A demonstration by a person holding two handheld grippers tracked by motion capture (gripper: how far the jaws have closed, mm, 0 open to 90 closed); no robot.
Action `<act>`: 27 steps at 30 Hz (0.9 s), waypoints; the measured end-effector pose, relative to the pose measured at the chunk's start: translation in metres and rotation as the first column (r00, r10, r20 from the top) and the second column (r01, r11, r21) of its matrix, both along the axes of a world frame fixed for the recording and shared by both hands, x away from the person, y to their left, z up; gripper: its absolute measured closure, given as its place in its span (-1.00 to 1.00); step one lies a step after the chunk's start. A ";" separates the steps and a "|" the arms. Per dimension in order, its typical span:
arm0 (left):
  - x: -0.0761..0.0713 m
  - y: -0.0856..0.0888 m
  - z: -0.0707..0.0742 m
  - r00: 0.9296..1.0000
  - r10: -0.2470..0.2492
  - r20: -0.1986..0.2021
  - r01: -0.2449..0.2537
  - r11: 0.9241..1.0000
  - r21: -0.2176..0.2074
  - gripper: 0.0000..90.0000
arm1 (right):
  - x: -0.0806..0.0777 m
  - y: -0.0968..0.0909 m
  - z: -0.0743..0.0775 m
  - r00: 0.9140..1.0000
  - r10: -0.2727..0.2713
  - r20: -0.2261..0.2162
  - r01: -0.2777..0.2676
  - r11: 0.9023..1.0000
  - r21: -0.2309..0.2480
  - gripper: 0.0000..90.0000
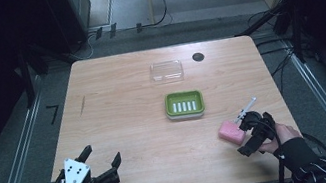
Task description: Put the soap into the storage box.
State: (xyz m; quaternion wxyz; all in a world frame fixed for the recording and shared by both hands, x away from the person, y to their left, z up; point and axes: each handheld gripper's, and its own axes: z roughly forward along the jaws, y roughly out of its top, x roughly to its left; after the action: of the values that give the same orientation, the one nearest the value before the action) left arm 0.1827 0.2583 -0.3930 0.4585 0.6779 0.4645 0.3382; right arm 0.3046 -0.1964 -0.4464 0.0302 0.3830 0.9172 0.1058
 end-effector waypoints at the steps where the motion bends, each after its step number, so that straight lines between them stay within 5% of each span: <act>1: 0.000 0.000 0.000 1.000 0.002 0.000 -0.002 1.000 -0.002 -0.70 | 0.001 0.000 0.001 1.000 0.001 -0.003 -0.001 1.000 -0.001 -1.00; 27: 0.001 -0.001 0.000 1.000 0.000 -0.007 0.000 1.000 0.004 -0.70 | 0.029 0.020 -0.002 0.996 0.082 -0.031 -0.082 0.997 -0.010 -1.00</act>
State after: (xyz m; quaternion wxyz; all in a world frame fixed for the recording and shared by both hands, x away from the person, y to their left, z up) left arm 0.1837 0.2572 -0.3932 0.4554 0.6802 0.4653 0.3368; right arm 0.3337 -0.1767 -0.4483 0.0141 0.3463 0.9331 0.0961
